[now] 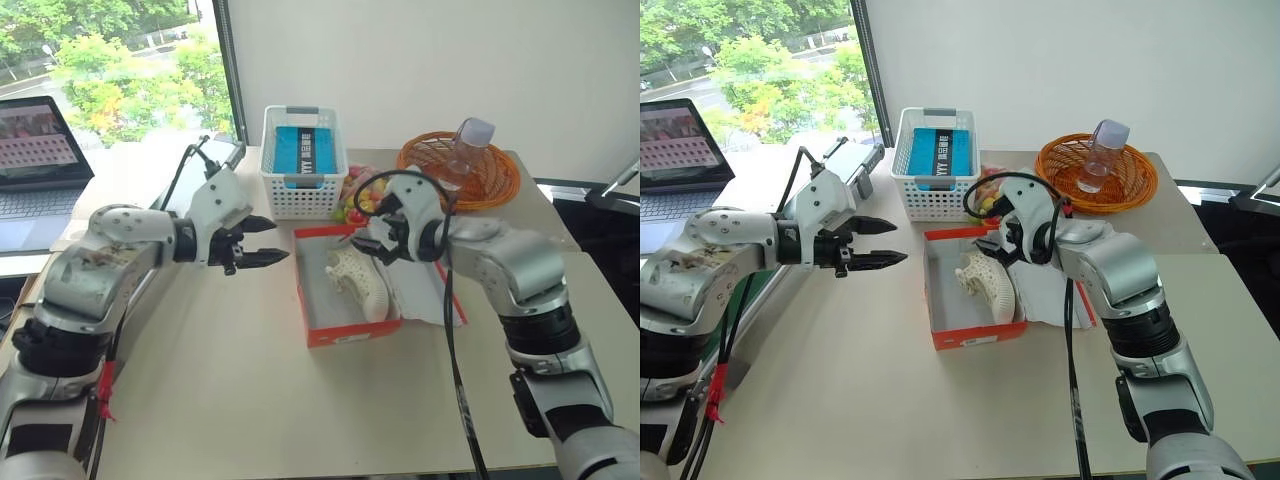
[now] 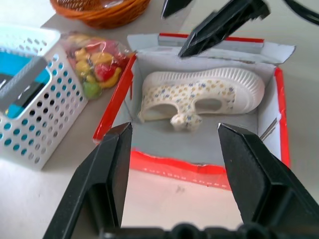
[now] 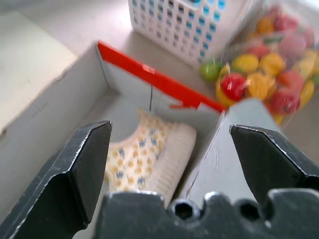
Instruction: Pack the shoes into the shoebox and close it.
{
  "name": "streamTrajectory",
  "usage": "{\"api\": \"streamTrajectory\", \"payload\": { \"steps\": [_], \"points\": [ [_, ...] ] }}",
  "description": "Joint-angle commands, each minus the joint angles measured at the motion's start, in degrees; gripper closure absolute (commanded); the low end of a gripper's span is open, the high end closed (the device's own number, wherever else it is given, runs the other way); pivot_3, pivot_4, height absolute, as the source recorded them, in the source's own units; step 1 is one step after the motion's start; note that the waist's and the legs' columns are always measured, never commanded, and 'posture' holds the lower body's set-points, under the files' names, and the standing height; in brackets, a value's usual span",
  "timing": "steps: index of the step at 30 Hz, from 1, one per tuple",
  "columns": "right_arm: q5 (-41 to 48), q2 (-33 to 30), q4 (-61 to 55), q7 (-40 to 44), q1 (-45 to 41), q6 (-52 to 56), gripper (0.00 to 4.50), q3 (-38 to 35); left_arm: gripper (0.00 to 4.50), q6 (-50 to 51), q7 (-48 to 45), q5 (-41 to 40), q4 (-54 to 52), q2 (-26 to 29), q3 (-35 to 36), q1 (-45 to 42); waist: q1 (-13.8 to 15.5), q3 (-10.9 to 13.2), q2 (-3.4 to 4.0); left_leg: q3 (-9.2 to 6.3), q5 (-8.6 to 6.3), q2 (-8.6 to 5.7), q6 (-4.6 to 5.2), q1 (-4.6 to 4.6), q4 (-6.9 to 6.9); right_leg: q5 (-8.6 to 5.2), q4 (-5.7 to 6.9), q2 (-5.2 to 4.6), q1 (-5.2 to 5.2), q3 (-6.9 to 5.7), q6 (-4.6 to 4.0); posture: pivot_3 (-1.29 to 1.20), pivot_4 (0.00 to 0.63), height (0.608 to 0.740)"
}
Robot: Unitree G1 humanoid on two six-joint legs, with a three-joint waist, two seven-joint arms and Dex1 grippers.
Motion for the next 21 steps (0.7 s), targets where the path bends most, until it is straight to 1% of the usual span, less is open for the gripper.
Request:
{"api": "streamTrajectory", "payload": {
  "steps": [1, 4, 6, 7, 8, 9, 10, 14, 18, 21],
  "points": [
    [2.80, 1.27, -4.71, 7.02, -2.46, -10.37, 0.01, -3.24, 1.60, 3.28, 8.12, 1.80, -0.72, -0.95, 5.34, 0.51, 0.08, 0.01, 0.00, 0.00, 0.00, 0.00, 0.00, 0.00, 0.00, 0.00, 0.00, 0.00, 0.00, 0.00, 0.00, 0.00, 0.150, 0.740],
    [7.50, 2.08, -5.69, 14.83, -1.42, -14.03, 0.01, -4.49, 1.60, 6.74, 16.02, 3.95, 0.16, -3.10, 8.77, 2.05, 0.10, 0.01, 0.00, -0.01, 0.00, 0.00, 0.00, 0.01, 0.01, 0.00, 0.00, 0.00, 0.01, 0.00, 0.01, 0.00, 0.150, 0.740],
    [9.25, 1.80, -4.61, 18.44, -0.22, -14.69, 0.00, -4.65, 1.11, 7.46, 19.08, 3.52, -0.21, -5.01, 12.20, 3.57, 0.13, 0.00, 0.00, -0.03, 0.00, 0.00, 0.00, 0.03, 0.01, 0.00, -0.01, 0.00, 0.07, -0.02, 0.02, 0.00, 0.150, 0.740],
    [9.67, 1.58, -4.03, 19.55, 0.12, -14.78, 0.00, -4.47, 0.95, 7.78, 19.87, 2.89, -0.31, -5.80, 13.67, 4.08, 0.14, 0.00, 0.00, -0.03, 0.00, -0.01, 0.00, 0.03, 0.01, 0.01, 0.00, -0.02, 0.07, -0.03, 0.02, 0.00, 0.150, 0.740],
    [9.06, 0.91, -3.36, 20.89, 1.00, -15.88, 0.00, -3.65, 0.60, 7.91, 20.64, 2.27, -1.01, -6.66, 15.57, 5.34, 0.14, 0.00, 0.00, -0.02, 0.00, -0.01, 0.00, 0.04, 0.01, 0.01, 0.00, -0.02, 0.07, -0.03, 0.02, 0.00, 0.150, 0.740],
    [8.00, 0.22, -2.75, 22.39, 1.83, -17.54, 0.00, -2.58, 0.08, 7.35, 21.29, 2.42, -1.78, -7.04, 16.75, 6.94, 0.22, 0.00, 0.00, -0.03, 0.00, 0.00, 0.00, 0.03, 0.01, 0.02, 0.01, -0.01, 0.07, -0.04, 0.01, 0.00, 0.150, 0.740],
    [7.13, -0.19, -2.33, 23.41, 2.36, -18.83, 0.00, -1.87, 0.08, 6.87, 21.75, 2.65, -2.35, -7.20, 17.38, 8.06, 0.32, 0.00, 0.00, -0.03, 0.00, 0.00, 0.00, 0.04, 0.02, 0.02, 0.02, -0.03, 0.07, -0.04, 0.00, 0.00, 0.150, 0.740],
    [6.66, 1.16, 0.34, 25.33, 2.70, -20.96, 0.00, -0.99, 0.08, 4.18, 25.35, 2.65, -4.84, -10.12, 23.56, 15.38, 0.17, 0.00, 0.00, 0.00, 0.00, -0.01, -0.01, 0.05, 0.01, 0.02, 0.02, -0.07, 0.06, -0.04, -0.01, 0.00, 0.150, 0.740],
    [5.39, 3.62, 2.54, 24.73, 2.05, -23.26, 0.00, -1.03, 0.08, 1.24, 28.06, 3.22, -5.52, -11.98, 28.86, 20.74, -0.01, 0.00, 0.00, 0.02, 0.00, 0.07, -0.02, 0.07, -0.01, 0.04, 0.06, -0.04, 0.01, -0.05, -0.08, 0.00, 0.150, 0.740],
    [4.50, 4.94, 4.30, 24.58, 1.76, -23.78, 0.00, -0.71, 0.08, 0.42, 29.72, 2.70, -6.45, -13.58, 31.00, 23.77, 0.09, 0.00, 0.00, 0.04, -0.01, 0.05, -0.03, 0.09, -0.01, 0.04, 0.06, -0.08, 0.02, -0.06, -0.09, 0.00, 0.150, 0.740]
  ]
}}
